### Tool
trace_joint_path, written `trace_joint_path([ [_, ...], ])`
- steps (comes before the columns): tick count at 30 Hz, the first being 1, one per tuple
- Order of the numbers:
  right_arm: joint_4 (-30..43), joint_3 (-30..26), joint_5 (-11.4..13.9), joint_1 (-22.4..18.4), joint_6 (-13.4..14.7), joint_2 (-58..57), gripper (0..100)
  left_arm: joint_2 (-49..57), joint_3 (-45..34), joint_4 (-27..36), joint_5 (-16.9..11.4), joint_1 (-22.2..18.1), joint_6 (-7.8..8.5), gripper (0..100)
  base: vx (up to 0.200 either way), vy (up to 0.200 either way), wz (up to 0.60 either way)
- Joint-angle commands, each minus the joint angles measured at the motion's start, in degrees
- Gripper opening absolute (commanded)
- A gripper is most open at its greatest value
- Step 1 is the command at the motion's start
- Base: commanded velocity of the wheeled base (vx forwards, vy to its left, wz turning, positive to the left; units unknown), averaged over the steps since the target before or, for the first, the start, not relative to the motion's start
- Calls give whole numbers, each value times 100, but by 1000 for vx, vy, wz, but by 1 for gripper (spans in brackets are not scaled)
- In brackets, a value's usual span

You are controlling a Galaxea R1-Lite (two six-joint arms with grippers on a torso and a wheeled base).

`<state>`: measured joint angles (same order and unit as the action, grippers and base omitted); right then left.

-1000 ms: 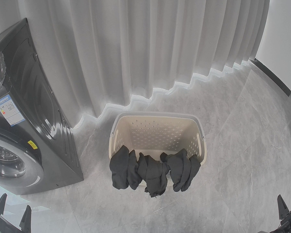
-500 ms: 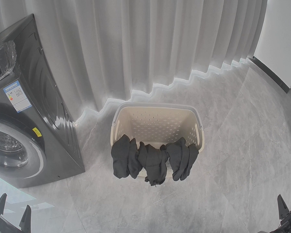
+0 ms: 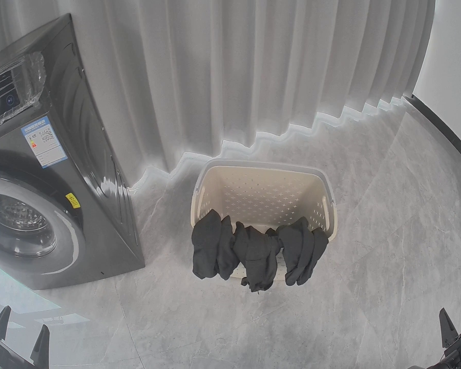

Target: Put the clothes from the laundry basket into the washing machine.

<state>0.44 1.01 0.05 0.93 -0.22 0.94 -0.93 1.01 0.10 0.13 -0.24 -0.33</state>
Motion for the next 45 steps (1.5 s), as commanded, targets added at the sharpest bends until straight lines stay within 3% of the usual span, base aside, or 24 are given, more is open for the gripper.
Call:
trace_joint_path([
  [1,9,-75,-5,-5,-4,-50,100,75,-101,-1,4,-2,-2,100,0,0,0],
  [9,9,-75,-5,-5,-4,-59,100,75,-101,-1,4,-2,7,100,0,0,375],
  [45,9,-75,-14,-5,-4,-50,100,75,-101,-1,4,-2,7,100,0,0,50],
])
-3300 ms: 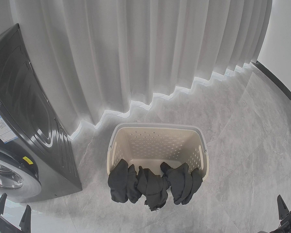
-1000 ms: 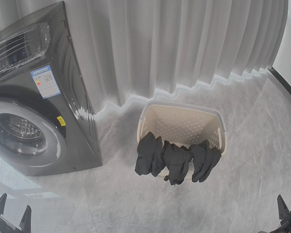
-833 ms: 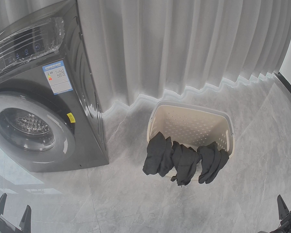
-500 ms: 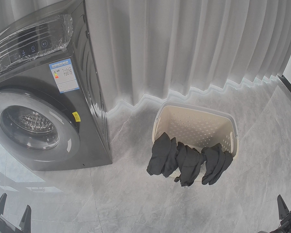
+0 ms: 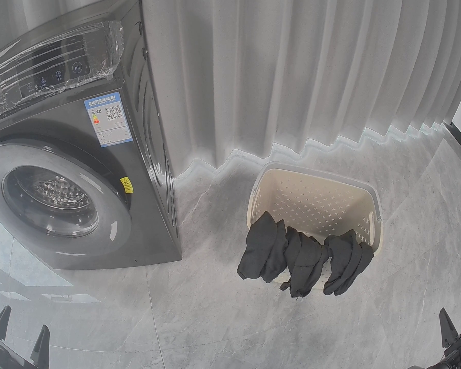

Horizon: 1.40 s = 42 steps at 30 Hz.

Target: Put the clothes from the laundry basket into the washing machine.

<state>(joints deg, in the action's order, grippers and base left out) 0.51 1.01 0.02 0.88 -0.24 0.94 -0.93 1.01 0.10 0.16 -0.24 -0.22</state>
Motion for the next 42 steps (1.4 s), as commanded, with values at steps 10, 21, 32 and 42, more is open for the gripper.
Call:
trace_joint_path([
  [10,-7,-75,-2,0,-2,-59,100,75,-101,-1,2,-2,-4,100,0,0,420],
  [21,2,-75,-2,0,-2,-59,100,75,-101,-1,2,-2,-4,100,0,0,0],
  [32,-7,-75,-2,0,-2,-59,100,75,-101,-1,2,-2,-13,100,0,0,382],
  [42,-7,-75,-2,0,-2,-59,100,75,-101,-1,2,-2,-22,100,0,0,120],
])
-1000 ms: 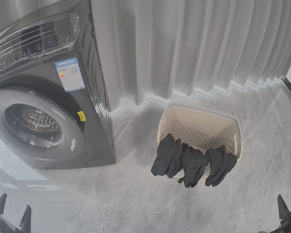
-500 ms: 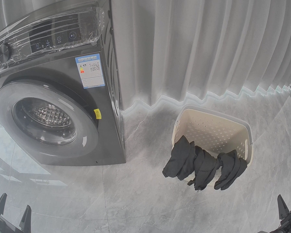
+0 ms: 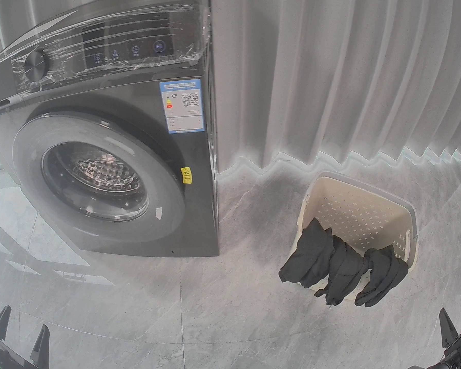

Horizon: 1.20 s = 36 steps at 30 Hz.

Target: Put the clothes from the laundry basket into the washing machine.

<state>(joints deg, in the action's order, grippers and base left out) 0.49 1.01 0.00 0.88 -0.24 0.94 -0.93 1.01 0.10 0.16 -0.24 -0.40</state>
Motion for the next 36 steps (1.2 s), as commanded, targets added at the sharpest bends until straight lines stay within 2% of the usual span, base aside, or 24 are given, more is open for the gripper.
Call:
trace_joint_path([
  [1,-5,-75,0,0,-2,-59,100,75,-101,-1,2,-2,-4,100,0,0,0],
  [27,-5,-75,0,0,-2,-59,100,75,-101,-1,2,-2,-4,100,0,0,0],
  [33,-5,-75,0,0,-2,-59,100,75,-101,-10,2,-2,-56,100,0,0,0],
  [36,-5,-75,0,0,-2,-59,100,75,-101,-10,2,-2,-56,100,0,200,0],
])
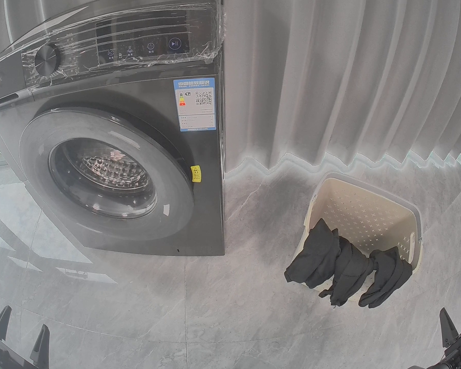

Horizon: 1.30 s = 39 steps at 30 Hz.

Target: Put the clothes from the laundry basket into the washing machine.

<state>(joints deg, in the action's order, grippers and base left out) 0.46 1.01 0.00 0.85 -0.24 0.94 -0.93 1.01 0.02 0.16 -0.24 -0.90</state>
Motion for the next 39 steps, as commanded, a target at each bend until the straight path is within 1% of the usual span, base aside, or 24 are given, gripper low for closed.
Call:
trace_joint_path([
  [1,-2,-75,0,3,-2,-59,100,75,-101,-2,2,-2,-6,100,0,200,0],
  [3,-2,-75,0,3,-2,-59,100,75,-101,6,2,-2,37,100,0,100,0],
  [9,-2,-75,0,3,-2,-59,100,75,-101,6,2,-2,37,100,0,0,0],
  [11,-2,-75,0,3,-2,-59,100,75,-101,-2,2,-2,-6,100,0,0,0],
  [13,-2,-75,0,3,-2,-59,100,75,-101,-2,2,-2,-24,100,0,200,0],
  [20,-2,-75,0,3,-2,-59,100,75,-101,-2,-7,-2,-6,100,0,200,0],
  [30,-2,-75,0,3,-2,-59,100,75,-101,-2,2,-2,2,100,0,0,0],
  [31,-2,-75,0,3,-2,-59,100,75,-101,-2,2,-2,-24,100,0,0,0],
  [33,-2,-75,0,3,-2,-59,100,75,-101,-2,2,-2,-24,100,0,0,0],
  [39,-2,-75,0,3,-2,-59,100,75,-101,-2,2,-2,-24,100,0,200,0],
])
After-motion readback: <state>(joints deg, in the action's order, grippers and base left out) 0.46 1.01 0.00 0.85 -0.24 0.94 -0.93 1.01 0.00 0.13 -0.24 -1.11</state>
